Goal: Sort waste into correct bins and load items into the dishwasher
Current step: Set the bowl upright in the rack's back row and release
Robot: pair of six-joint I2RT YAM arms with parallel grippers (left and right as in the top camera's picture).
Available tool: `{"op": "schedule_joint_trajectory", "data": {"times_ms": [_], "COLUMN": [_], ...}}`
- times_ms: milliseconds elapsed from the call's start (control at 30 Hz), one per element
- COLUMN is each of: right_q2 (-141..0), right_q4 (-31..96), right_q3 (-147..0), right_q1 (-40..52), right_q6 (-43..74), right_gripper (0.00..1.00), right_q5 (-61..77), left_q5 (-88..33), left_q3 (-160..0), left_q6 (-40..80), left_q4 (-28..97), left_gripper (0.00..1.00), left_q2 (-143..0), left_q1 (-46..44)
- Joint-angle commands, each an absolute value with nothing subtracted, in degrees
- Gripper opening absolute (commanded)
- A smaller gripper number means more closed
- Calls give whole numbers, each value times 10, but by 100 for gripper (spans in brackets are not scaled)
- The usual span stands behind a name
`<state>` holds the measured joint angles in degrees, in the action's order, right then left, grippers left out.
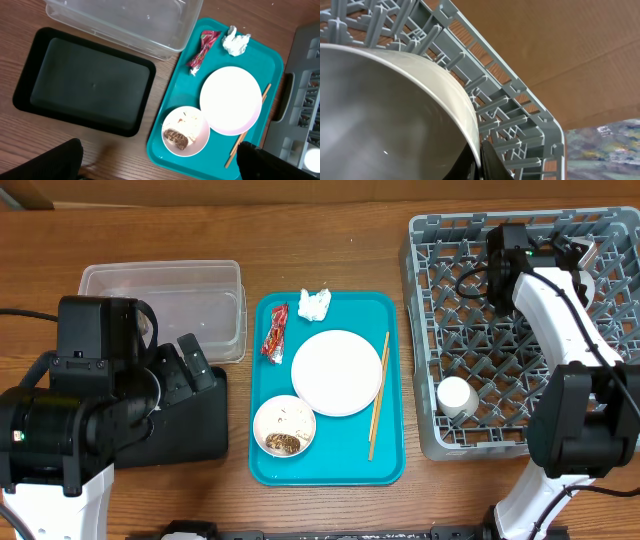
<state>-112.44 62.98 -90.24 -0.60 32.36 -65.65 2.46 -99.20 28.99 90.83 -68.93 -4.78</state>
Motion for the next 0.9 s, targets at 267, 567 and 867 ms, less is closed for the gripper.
{"op": "schedule_joint_trajectory", "data": {"times_ms": [267,567,867], "right_q2": [-1140,-1140,-1140], "right_q4": [628,618,587], "right_q3": [-900,-900,-900], "right_q1": [-15,-17,-17], "right_q6": [326,326,288], "right_gripper": [4,4,4], "right_q5": [-660,-697,-707], "left_q5": [36,36,36], "left_q3": [-997,-997,-997], "left_q6": [298,298,298], "left_q4": [908,908,908], "left_gripper": [100,100,100], "left_q2": [-691,-691,-691], "left_q1": [-44,-44,-44]}}
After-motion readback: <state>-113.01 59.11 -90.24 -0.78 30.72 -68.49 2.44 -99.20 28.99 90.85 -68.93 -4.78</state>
